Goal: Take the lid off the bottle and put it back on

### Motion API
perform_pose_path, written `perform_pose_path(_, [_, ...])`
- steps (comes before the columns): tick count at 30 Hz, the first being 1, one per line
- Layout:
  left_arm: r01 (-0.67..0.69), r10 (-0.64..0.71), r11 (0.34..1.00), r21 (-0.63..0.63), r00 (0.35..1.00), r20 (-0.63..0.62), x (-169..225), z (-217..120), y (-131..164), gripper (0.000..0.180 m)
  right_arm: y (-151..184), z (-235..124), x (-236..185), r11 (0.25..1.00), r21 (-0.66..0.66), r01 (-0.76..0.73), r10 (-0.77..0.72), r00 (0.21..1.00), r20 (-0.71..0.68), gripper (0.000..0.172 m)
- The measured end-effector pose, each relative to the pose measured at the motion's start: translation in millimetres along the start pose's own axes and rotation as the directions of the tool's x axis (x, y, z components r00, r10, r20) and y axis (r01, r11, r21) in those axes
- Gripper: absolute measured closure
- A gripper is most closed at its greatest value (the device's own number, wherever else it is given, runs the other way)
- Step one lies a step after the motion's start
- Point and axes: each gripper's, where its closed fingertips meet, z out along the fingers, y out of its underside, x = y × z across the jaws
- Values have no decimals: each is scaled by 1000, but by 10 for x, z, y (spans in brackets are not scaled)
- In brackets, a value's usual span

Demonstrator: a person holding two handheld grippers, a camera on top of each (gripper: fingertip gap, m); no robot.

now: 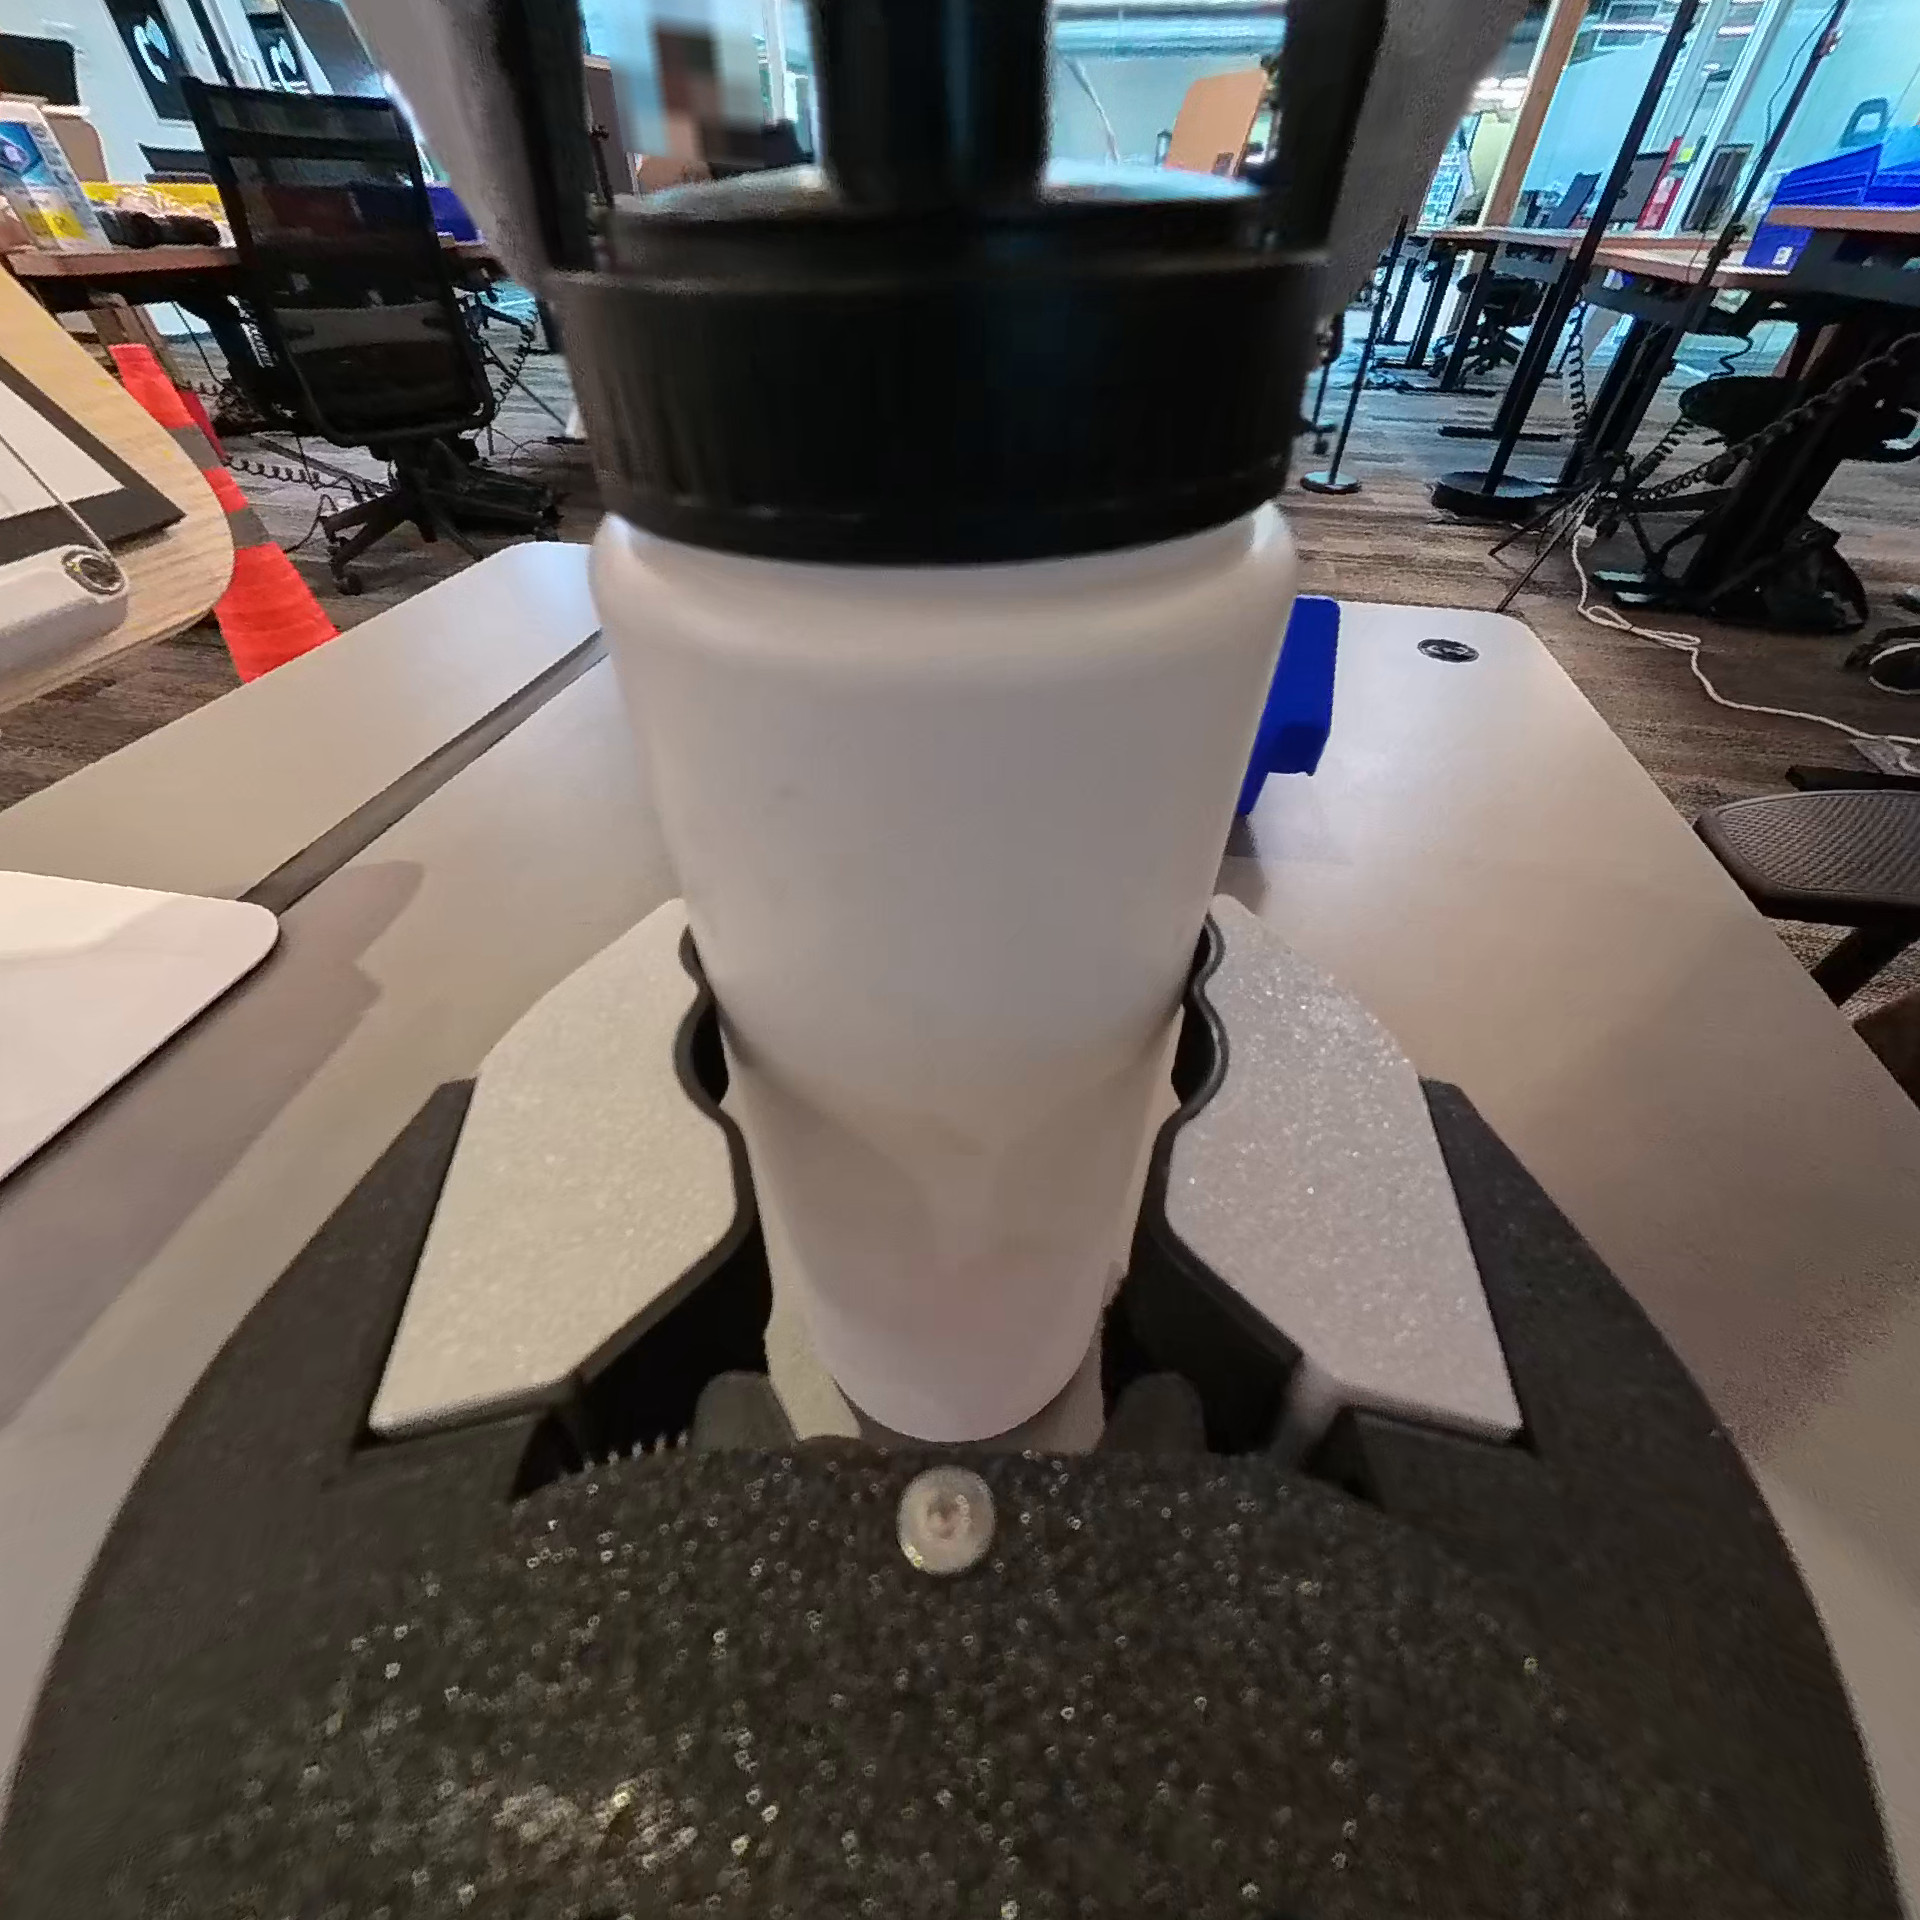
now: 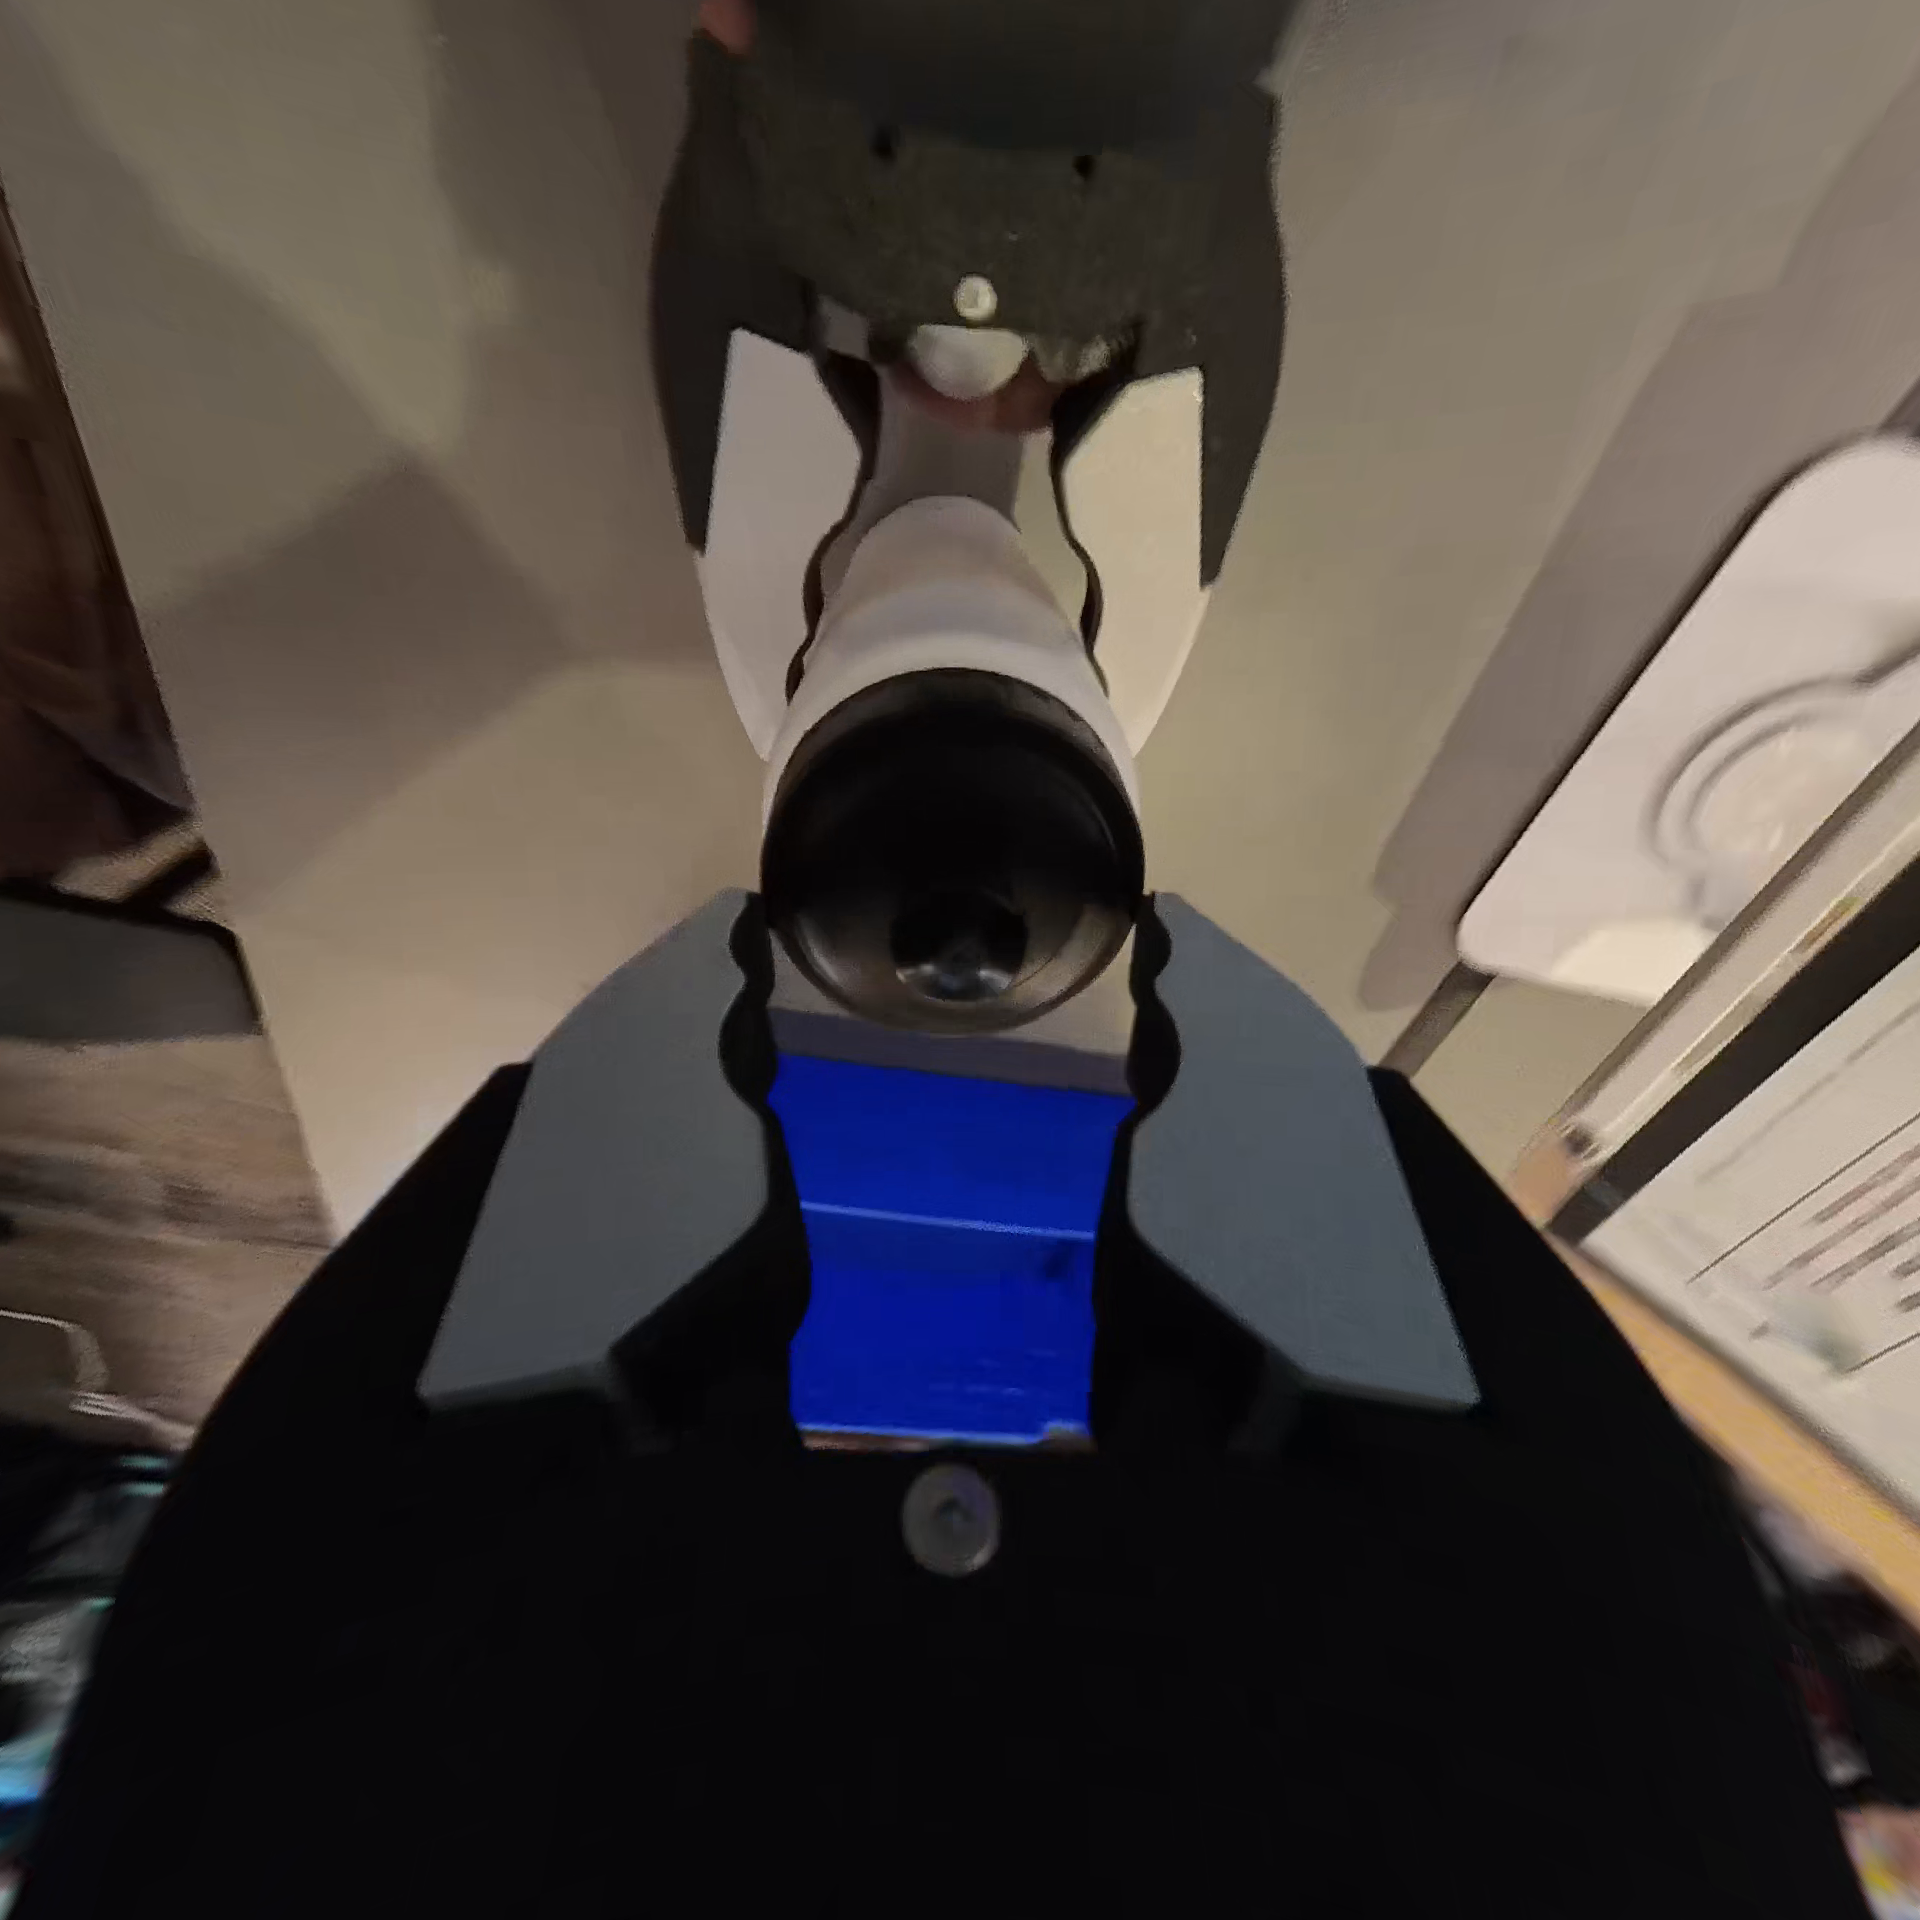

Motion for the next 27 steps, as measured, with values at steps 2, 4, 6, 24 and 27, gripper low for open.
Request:
perform_pose_path(2, [-5, 5, 1000, -1, 1000, -2, 7, 1, 1, 96, 5, 3, -16, 988, -53, -146, 145, 989, -15, 106])
perform_pose_path(4, [-18, 18, 1000, -5, 1000, -8, 29, 5, 1, 96, 12, 1, -73, 938, -111, -327, 326, 945, -26, 106])
perform_pose_path(6, [-18, 18, 1000, -10, 1000, -11, 28, 0, 4, 96, -11, 6, -83, 862, -125, -491, 488, 871, -58, 105])
perform_pose_path(24, [-16, 16, 1000, -8, 1000, -17, 38, 8, 6, 96, -15, -71, -7, 955, 66, 289, -282, 955, -92, 111])
perform_pose_path(27, [-15, 15, 1000, -9, 1000, -18, 37, 7, 7, 96, -11, -69, -51, 950, 72, 303, -298, 952, -64, 112])
